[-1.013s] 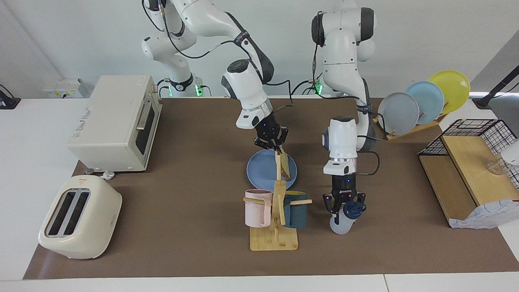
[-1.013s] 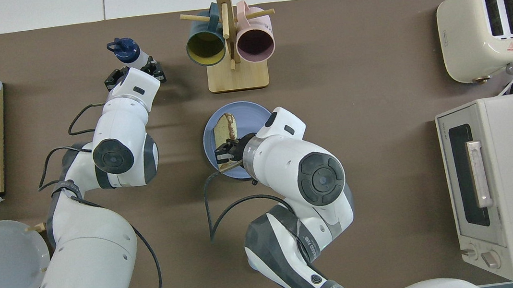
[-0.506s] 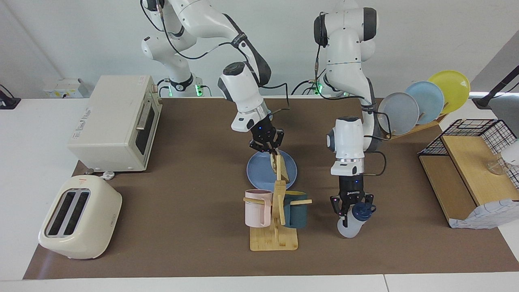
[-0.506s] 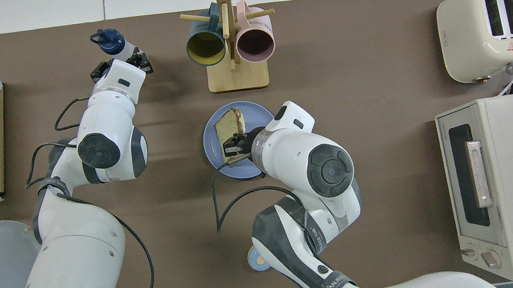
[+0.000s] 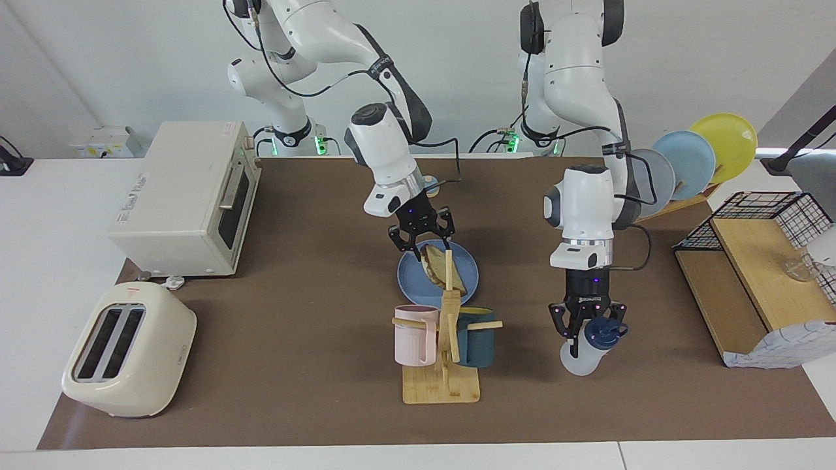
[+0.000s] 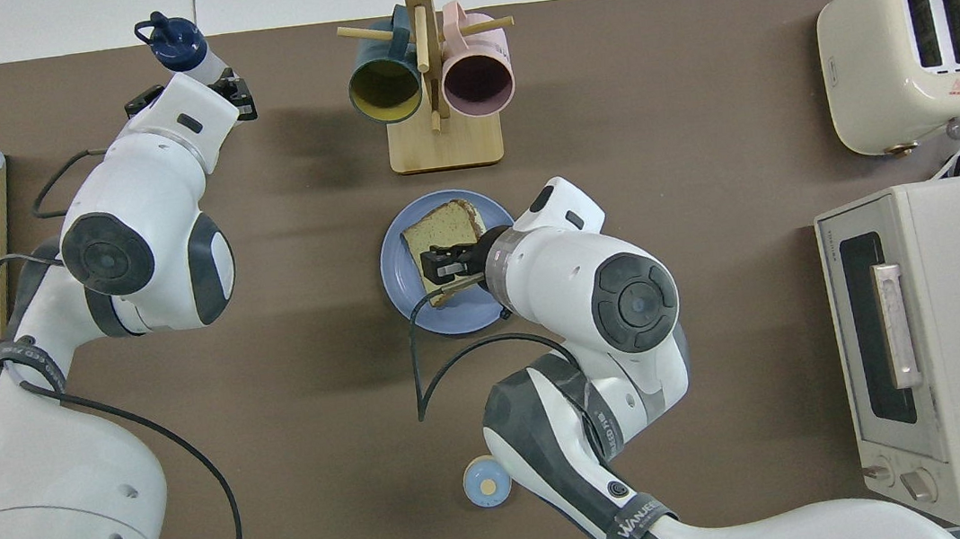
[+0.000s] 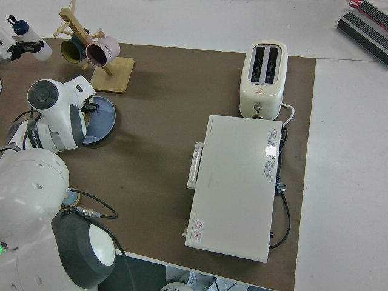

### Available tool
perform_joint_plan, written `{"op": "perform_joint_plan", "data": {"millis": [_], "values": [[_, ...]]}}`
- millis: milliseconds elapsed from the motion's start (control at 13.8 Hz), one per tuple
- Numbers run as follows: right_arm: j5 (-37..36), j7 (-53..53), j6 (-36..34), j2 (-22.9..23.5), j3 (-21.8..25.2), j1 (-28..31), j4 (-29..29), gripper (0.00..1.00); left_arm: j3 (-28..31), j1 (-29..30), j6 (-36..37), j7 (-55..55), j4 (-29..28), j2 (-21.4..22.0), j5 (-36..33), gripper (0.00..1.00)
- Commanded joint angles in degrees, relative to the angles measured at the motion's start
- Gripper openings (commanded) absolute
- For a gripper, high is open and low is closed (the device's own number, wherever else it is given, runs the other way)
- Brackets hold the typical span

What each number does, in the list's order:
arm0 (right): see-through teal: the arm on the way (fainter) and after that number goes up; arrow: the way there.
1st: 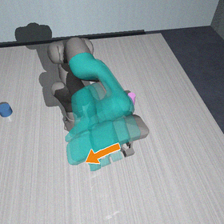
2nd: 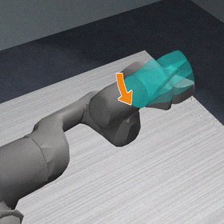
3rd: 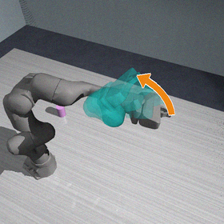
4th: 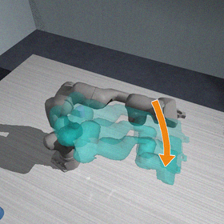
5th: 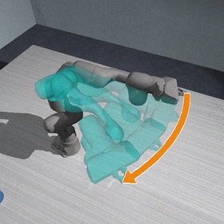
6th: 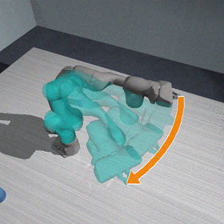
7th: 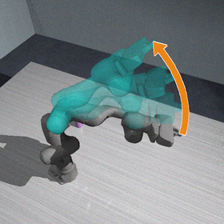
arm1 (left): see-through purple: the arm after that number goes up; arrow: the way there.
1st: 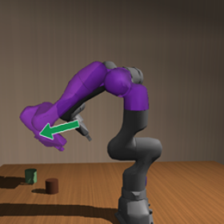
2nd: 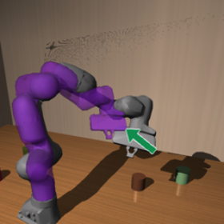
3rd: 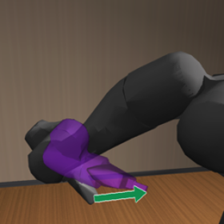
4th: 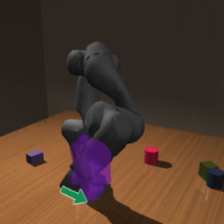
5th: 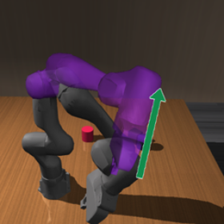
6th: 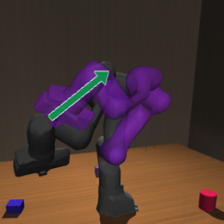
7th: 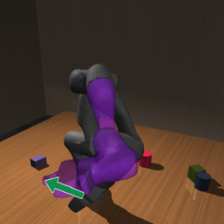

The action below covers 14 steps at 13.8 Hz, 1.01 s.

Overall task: Put bread on plate and add seasoning
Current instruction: 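Lift the bottle with the left gripper while the right gripper releases the bread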

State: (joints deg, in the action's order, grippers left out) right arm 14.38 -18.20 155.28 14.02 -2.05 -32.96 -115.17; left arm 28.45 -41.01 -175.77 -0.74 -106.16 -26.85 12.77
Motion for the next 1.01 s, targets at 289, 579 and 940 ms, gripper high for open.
{"op": "perform_joint_plan", "data": {"millis": [289,579,940], "values": [[-2.2,1.9,-14.1,-3.3,0.1,3.5,7.5,1.00,-0.8,0.4,29.4,-26.5,-2.0,15.6,-1.0,0.00],[-3.9,0.2,-22.4,-2.2,-0.3,3.5,14.8,1.00,-0.9,-0.3,43.0,-42.3,-4.7,22.6,-0.9,0.00],[-2.3,-11.4,-29.4,-2.6,-0.5,3.5,19.8,1.00,-1.2,-2.7,52.9,-54.4,-8.3,29.4,-0.7,0.00]]}}
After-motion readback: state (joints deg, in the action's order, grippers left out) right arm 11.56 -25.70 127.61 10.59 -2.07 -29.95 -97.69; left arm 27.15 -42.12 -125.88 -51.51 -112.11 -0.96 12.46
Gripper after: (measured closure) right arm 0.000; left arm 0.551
